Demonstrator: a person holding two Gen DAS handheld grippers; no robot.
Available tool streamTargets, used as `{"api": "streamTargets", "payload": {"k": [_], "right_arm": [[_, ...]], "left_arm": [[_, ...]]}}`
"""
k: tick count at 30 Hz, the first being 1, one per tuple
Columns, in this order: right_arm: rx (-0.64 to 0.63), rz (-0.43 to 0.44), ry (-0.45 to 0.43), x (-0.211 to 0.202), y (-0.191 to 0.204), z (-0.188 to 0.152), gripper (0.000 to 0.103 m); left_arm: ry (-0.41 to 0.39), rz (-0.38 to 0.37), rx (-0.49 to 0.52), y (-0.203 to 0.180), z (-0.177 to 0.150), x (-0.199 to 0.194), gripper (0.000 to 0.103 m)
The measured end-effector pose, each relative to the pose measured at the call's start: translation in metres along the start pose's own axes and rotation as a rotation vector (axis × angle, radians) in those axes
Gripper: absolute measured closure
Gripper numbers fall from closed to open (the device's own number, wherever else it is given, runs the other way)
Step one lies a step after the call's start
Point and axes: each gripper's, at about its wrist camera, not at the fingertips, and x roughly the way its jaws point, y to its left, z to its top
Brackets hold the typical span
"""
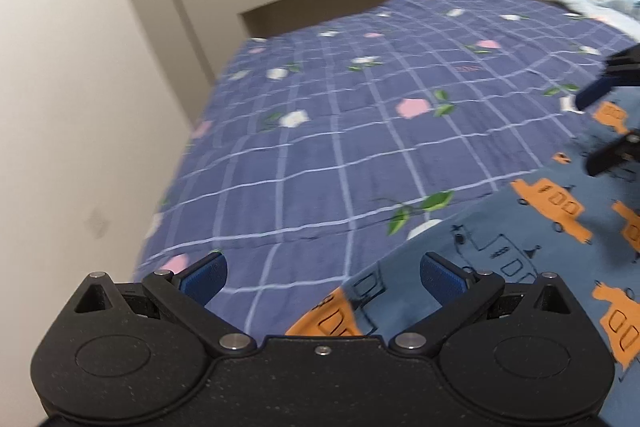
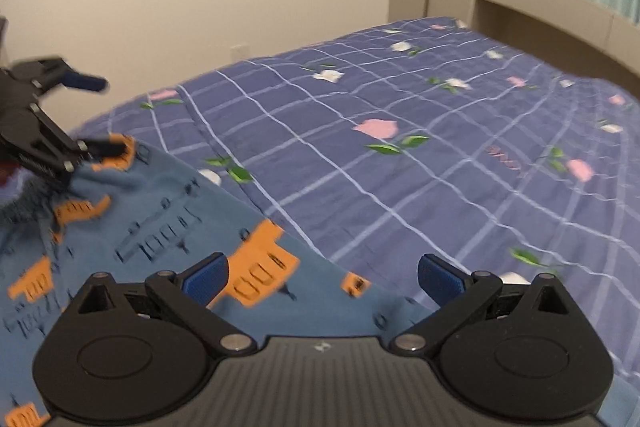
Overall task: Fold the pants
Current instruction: 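Grasp a pant hem with the right tool while the left tool grasps the other hem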
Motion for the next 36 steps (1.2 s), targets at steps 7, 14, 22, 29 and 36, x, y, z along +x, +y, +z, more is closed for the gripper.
{"api": "streamTargets", "payload": {"k": [7,14,22,29,36], "right_arm": [[0.034,0.039,0.042,0.023,-0.02,0.004,0.005],[0.003,0.05,0.13,0.042,-0.019,0.0,0.014],[-0.023,0.083,0.166,0.049,-0.014,0.001,0.05],[-0.069,0.004,0.144,0.043,0.002,0.012,0.101],[-0.098,-0.05,0.064,0.037,0.012,0.035,0.101]], "left_arm": [[0.083,-0.145,0.019,0.027,0.002,0.026,0.001],[0.144,-0.185,0.054,0.04,-0.004,0.03,0.005],[0.202,-0.221,0.042,0.044,-0.001,0.036,0.056],[0.173,-0.223,0.05,0.034,0.001,0.026,0.103],[0.111,-0.132,-0.032,0.048,0.009,0.01,0.103]]}}
